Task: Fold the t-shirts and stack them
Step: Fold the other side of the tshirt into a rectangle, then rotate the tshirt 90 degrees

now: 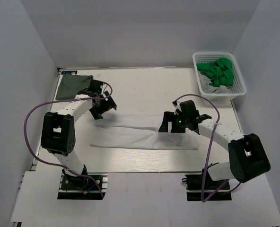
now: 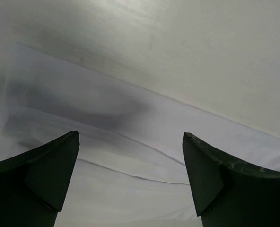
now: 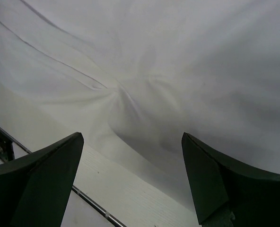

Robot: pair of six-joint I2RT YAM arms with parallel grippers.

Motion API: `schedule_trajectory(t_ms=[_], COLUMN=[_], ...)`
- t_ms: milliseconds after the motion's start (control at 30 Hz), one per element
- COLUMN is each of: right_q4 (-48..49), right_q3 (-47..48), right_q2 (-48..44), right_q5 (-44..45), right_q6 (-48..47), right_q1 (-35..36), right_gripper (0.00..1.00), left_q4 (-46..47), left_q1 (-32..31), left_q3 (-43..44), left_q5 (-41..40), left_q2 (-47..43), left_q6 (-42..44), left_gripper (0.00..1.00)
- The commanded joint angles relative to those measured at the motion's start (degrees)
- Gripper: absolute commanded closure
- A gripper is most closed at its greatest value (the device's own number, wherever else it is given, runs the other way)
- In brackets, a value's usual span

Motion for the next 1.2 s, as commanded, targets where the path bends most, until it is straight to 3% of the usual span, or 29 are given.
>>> schedule_trajectory(t_ms=[0, 133, 367, 600, 933, 1167], right_q4=[-0.88, -3.96, -8.01, -8.71, -11.52, -8.28], right_q3=[-2.33, -3.48, -2.60, -0.06, -1.28, -0.50], right_q2=[-0.22, 1.89, 5.67, 1.38, -4.61, 4.87], right_q5=[1.03, 3.85, 5.34, 2.70, 7.36, 6.75], right_q6=[2.06, 1.63, -1.98, -2.42, 1.71, 1.97], right_q1=[-0.12, 0.06, 0.23, -0.12, -0.91, -3.27], right_gripper=[0.10, 0.10, 0.10, 0.10, 0.10, 0.10], left_q4=[0.48, -0.22, -0.92, -2.07, -4.18, -6.20], left_q1=[-0.73, -0.73, -0.73, -0.73, -1.25, -2.31], left_q3=[-4.53, -10.33, -12.80, -11.66, -13.59, -15.34], left_q5=[0.25, -2.39, -4.06, -5.12, -7.85, -6.62], left_q2=[1.33, 4.23, 5.56, 3.80, 1.60, -1.37], left_q6=[0.35, -0.80, -1.86, -1.86, -3.18, -5.98], left_gripper=[0.00, 0.00, 0.00, 0.00, 0.00, 0.00])
